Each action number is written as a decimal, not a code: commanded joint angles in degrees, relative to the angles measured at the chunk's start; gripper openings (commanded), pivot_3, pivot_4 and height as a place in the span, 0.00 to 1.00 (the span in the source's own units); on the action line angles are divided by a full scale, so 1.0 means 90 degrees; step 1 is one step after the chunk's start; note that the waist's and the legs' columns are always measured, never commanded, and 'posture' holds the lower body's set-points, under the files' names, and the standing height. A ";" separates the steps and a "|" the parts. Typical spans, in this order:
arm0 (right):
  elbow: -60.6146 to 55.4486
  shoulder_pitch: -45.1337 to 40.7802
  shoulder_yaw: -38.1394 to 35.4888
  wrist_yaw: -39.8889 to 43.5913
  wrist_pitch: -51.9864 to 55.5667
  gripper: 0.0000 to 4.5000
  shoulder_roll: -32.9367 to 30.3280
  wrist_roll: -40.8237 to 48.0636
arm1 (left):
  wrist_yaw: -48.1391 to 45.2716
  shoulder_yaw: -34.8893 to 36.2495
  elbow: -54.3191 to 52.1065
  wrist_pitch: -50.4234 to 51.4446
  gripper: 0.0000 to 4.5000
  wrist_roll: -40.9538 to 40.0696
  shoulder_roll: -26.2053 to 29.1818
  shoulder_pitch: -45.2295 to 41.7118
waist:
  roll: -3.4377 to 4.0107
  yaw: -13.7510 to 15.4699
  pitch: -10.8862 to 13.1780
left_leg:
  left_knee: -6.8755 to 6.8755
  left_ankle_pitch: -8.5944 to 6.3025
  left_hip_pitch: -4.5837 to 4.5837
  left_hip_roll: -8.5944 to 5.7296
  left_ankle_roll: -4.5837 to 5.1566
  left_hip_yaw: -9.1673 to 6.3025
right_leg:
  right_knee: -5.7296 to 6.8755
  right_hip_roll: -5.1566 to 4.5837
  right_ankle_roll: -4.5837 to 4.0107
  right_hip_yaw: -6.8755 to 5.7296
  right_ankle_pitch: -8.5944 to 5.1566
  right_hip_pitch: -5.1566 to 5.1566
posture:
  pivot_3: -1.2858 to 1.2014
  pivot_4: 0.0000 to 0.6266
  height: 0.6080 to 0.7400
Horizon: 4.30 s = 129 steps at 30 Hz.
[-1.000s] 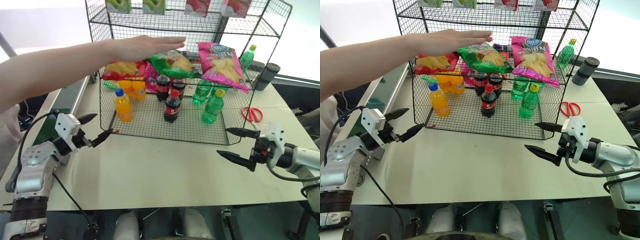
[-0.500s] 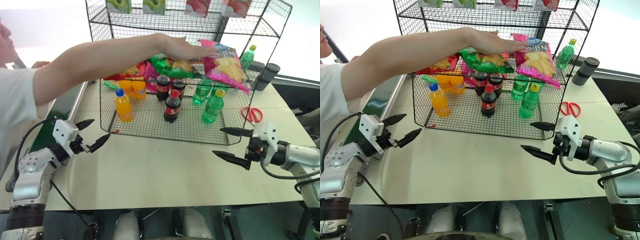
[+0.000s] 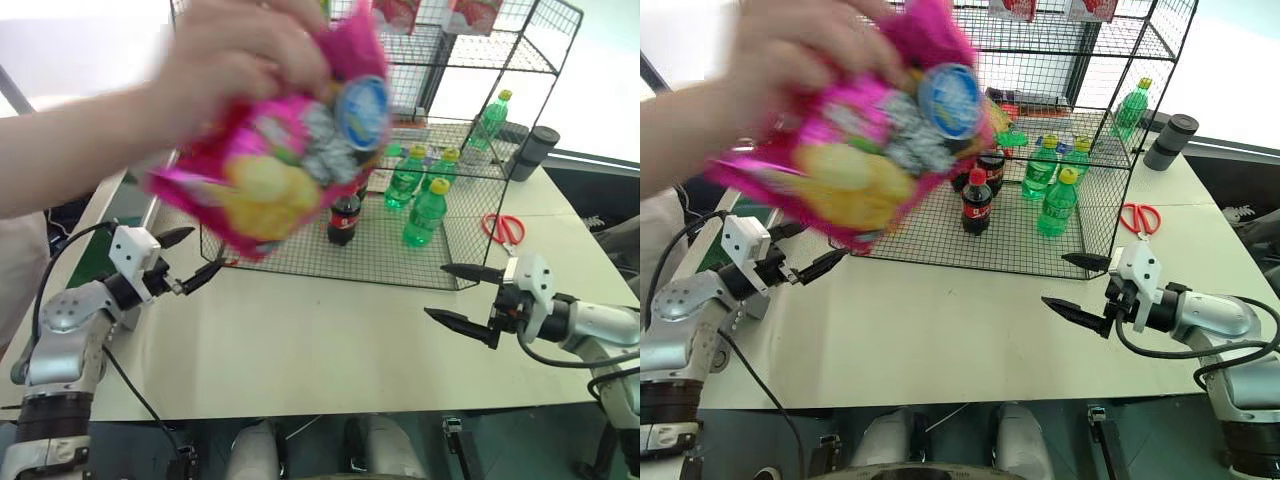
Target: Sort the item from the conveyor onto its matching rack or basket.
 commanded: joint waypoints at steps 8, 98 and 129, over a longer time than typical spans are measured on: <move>-0.0065 -0.0187 -0.0086 0.0062 -0.0038 0.99 -0.0159 0.0025 | -0.0168 -0.0007 -0.0058 -0.0010 1.00 0.0018 0.0106 0.0160 | 0.0000 0.0005 0.0000 | 0.0000 0.0000 0.0000 0.0000 0.0000 0.0000 | 0.0000 0.0000 0.0000 0.0000 0.0000 0.0000 | 0.52 0.24 0.90; 0.0213 -0.2624 0.2605 0.0797 0.0604 0.99 0.1844 0.0238 | 0.3850 0.3097 0.0934 -0.4509 1.00 0.4595 0.1741 0.3899 | 0.0005 -0.0038 0.0003 | -0.0011 -0.0008 -0.0010 0.0023 0.0010 0.0022 | 0.0007 -0.0023 -0.0006 -0.0005 0.0001 -0.0064 | 0.52 0.24 0.90; 0.0434 -0.2675 0.2190 0.0228 0.0473 1.00 0.2048 0.0335 | 0.3412 0.2202 0.0561 -0.3579 0.29 0.4008 0.1729 0.3613 | 0.0003 -0.0034 0.0002 | -0.0011 -0.0008 -0.0009 0.0023 0.0010 0.0028 | 0.0009 -0.0027 -0.0007 -0.0009 0.0003 -0.0066 | 0.52 0.24 0.90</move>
